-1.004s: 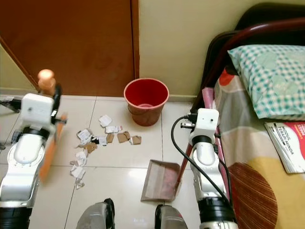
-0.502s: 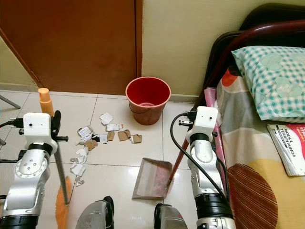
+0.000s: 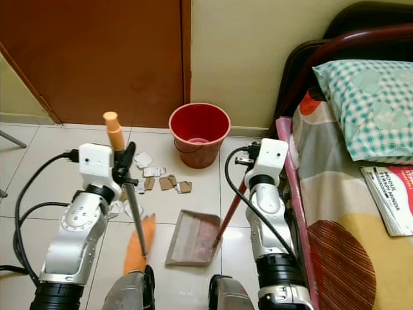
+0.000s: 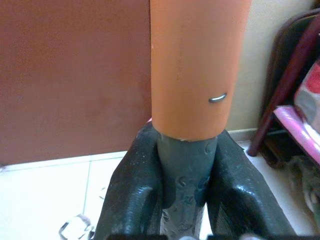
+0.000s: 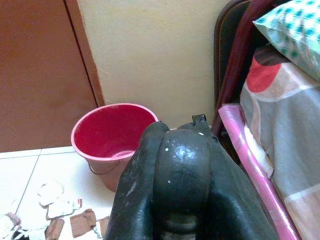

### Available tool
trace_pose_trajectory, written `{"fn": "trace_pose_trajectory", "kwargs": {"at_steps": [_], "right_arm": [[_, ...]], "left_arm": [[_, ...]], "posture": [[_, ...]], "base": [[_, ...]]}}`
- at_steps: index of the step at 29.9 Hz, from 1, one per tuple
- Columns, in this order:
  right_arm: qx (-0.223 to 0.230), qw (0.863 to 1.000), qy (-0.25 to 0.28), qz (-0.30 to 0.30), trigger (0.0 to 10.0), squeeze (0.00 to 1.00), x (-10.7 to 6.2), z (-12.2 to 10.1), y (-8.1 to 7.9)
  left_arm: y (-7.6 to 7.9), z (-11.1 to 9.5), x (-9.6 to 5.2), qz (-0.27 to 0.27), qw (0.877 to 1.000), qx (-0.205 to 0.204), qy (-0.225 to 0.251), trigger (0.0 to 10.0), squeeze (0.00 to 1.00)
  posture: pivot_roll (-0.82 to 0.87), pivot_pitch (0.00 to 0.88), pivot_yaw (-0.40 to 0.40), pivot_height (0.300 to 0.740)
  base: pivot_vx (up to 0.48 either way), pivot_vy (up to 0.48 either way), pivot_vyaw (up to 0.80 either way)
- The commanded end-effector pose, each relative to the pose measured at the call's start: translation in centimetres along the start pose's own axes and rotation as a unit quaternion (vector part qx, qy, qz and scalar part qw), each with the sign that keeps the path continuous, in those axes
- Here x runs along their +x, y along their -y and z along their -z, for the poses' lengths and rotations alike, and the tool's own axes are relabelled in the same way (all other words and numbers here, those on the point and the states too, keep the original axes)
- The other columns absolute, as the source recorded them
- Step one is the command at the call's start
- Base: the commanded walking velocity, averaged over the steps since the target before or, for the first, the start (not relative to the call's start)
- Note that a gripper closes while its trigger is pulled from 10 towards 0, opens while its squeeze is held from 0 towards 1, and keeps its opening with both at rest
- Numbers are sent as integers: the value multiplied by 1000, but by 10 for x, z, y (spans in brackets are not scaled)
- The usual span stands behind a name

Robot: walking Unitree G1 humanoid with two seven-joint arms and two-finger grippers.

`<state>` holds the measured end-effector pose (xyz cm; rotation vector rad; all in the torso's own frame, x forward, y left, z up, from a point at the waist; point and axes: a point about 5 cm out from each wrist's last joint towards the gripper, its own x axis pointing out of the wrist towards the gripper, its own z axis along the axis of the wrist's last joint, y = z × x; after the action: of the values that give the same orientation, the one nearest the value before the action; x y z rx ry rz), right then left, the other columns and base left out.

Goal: Sweep floor

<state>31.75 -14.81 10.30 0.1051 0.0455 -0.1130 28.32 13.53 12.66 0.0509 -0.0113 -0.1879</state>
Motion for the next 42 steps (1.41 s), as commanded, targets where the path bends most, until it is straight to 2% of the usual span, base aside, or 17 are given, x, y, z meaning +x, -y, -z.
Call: {"fn": "trace_pose_trajectory", "kwargs": {"at_steps": [1, 5, 12, 16, 17, 18, 21, 27, 29, 31, 32, 33, 35, 36, 37, 42], "right_arm": [[-1, 1000, -6, -1, 10000, 0, 1, 2, 1], [-5, 1000, -15, -10, 10000, 0, 0, 6, -1], [-61, 997, -25, -33, 10000, 0, 2, 14, -9], [-82, 995, -15, -47, 10000, 0, 1, 15, -14], [-82, 995, -15, -47, 10000, 0, 1, 15, -14], [-83, 995, -12, -47, 10000, 0, 1, 14, -15], [-82, 995, -10, -46, 10000, 0, 2, 14, -15], [-85, 995, -5, -47, 10000, 0, 4, 14, -15], [-85, 995, -3, -48, 10000, 0, 5, 13, -16], [-81, 996, -2, -46, 10000, 0, 5, 12, -16], [-71, 997, 2, -41, 10000, 0, 6, 10, -14], [-68, 997, 3, -38, 10000, 0, 6, 9, -14], [-64, 997, 6, -34, 10000, 0, 7, 8, -12], [-64, 997, 6, -34, 10000, 0, 7, 8, -12], [-64, 997, 7, -31, 10000, 0, 7, 8, -11], [-66, 997, 16, -25, 10000, 0, 8, 6, -10]], "left_arm": [[3, -13, 3, 14, 999, -21, 26, 10000, 0], [4, -18, 5, 19, 999, -37, 30, 10000, 0], [19, -33, 13, 60, 995, -70, 46, 10000, 0], [33, -35, 13, 103, 987, -113, 45, 10000, 0], [33, -35, 13, 103, 987, -113, 45, 10000, 0], [38, -37, 12, 120, 983, -134, 43, 10000, 0], [42, -39, 12, 139, 977, -154, 45, 10000, 0], [33, -46, 17, 118, 971, -198, 64, 10000, 0], [23, -49, 21, 99, 970, -211, 74, 10000, 0], [14, -51, 23, 83, 972, -203, 82, 10000, 0], [-2, -54, 26, 35, 983, -148, 99, 10000, 0], [-8, -56, 27, 15, 986, -126, 106, 10000, 0], [-18, -58, 29, -4, 988, -100, 114, 10000, 0], [-18, -58, 29, -4, 988, -100, 114, 10000, 0], [-28, -60, 30, -15, 990, -73, 122, 10000, 0], [-33, -55, 30, -19, 992, -37, 119, 10000, 0]], "posture": [[18, 205, -32, 740], [19, 209, -32, 740], [14, 207, -33, 740], [7, 204, -32, 740], [7, 204, -32, 740], [7, 204, -32, 740], [5, 201, -30, 740], [4, 196, -31, 740], [4, 194, -31, 740], [6, 191, -34, 740], [6, 191, -34, 740], [5, 187, -35, 740], [5, 187, -35, 740], [5, 187, -35, 740], [5, 186, -36, 740], [4, 184, -37, 740]], "base": [[0, 0, 0], [0, 0, 0], [0, 0, 0], [0, 0, 0], [0, 0, 0], [0, 0, 0], [0, 0, 0], [0, 0, 0], [0, 0, 0], [0, 0, 0], [0, 0, 0], [0, 0, 0], [0, 0, 0], [0, 0, 0], [0, 0, 0], [0, 0, 0]]}}
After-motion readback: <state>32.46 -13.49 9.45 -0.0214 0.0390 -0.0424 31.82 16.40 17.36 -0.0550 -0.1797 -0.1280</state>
